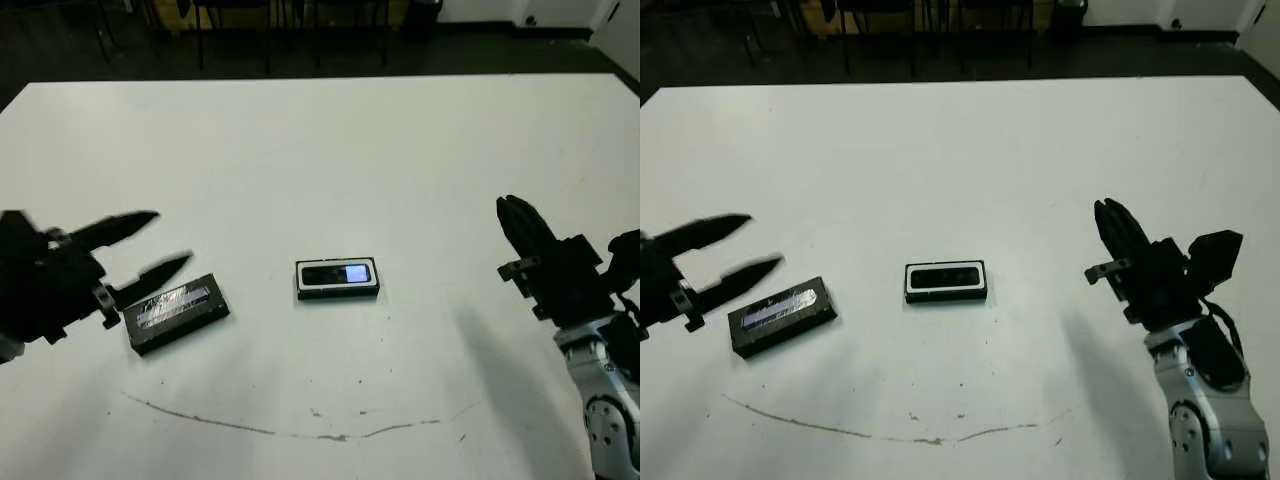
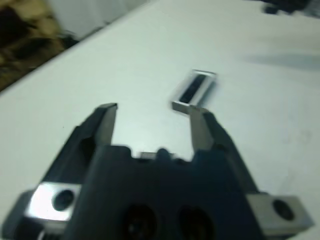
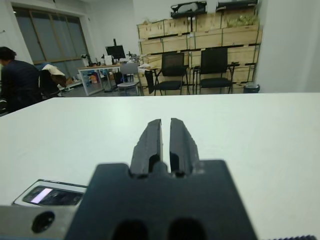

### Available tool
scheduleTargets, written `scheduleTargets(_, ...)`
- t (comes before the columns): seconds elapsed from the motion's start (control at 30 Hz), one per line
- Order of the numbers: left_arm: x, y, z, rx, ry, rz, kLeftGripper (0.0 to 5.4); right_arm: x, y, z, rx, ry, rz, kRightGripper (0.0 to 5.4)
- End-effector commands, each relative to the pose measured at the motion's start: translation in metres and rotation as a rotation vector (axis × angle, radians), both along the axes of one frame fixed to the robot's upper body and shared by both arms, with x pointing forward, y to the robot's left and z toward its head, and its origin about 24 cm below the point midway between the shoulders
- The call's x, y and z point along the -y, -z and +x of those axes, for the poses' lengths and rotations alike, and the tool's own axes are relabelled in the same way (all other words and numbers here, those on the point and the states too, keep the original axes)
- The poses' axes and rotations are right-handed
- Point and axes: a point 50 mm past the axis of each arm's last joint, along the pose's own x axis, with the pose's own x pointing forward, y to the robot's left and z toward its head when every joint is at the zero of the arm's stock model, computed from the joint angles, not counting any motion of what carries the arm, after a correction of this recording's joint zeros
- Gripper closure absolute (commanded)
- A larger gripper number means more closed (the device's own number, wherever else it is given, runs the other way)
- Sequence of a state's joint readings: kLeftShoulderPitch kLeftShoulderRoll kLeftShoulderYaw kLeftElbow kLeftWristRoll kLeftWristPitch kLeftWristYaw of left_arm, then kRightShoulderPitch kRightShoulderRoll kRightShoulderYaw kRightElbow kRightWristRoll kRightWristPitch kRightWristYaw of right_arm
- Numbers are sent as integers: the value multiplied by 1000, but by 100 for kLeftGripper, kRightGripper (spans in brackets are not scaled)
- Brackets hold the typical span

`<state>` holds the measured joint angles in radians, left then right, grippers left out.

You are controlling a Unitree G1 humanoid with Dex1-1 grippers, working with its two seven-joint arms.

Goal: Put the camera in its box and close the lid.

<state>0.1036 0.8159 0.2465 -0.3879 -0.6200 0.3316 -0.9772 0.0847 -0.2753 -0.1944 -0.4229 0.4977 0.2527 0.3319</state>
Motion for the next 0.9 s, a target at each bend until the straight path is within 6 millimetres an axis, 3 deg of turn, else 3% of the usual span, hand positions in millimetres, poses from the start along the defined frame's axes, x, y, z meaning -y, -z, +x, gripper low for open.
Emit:
scheduleTargets(0.03, -3, 8, 5, -77, 69, -11, 127, -1, 6, 0, -42, -11, 10, 540)
scheduleTargets(0.27, -10, 23, 12, -134, 127, -20, 1, -3, 8, 1, -38, -12, -5, 540)
scheduleTargets(0.9, -27, 52, 14, -218, 105, 95, 1, -3, 13, 0, -61, 17, -25, 540)
